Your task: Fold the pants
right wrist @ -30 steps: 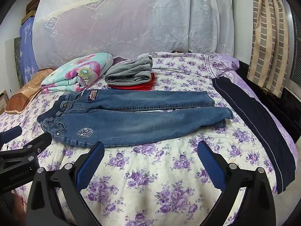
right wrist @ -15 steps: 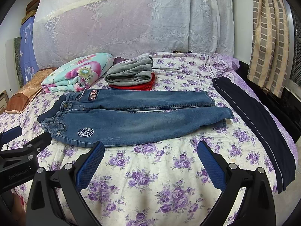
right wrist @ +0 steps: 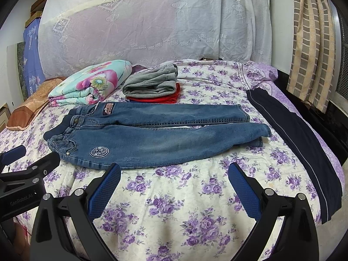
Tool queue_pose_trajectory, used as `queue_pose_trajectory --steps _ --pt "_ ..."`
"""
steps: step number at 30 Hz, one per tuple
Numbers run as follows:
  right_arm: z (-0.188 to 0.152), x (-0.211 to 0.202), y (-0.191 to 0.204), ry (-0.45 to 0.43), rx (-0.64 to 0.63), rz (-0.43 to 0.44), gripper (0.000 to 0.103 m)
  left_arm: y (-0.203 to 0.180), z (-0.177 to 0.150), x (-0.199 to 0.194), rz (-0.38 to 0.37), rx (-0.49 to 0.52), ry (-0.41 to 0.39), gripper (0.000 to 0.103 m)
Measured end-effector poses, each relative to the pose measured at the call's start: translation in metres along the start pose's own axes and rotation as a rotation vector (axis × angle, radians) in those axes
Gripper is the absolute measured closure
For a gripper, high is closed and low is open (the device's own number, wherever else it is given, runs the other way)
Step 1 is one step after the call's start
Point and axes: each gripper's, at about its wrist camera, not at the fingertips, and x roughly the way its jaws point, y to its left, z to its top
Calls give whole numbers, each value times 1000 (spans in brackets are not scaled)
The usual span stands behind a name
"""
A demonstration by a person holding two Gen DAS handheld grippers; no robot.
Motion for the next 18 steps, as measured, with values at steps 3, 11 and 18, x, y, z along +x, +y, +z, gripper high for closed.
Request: queue_pose_trajectory --steps 3,11,18 --pt "0 0 0 0 -1 -1 3 1 0 0 2 0 0 5" --pt "0 -2 1 1 -1 0 3 0 0 0 1 0 0 5" --pt "1 -2 1 1 -2 0 3 0 0 0 1 1 0 5"
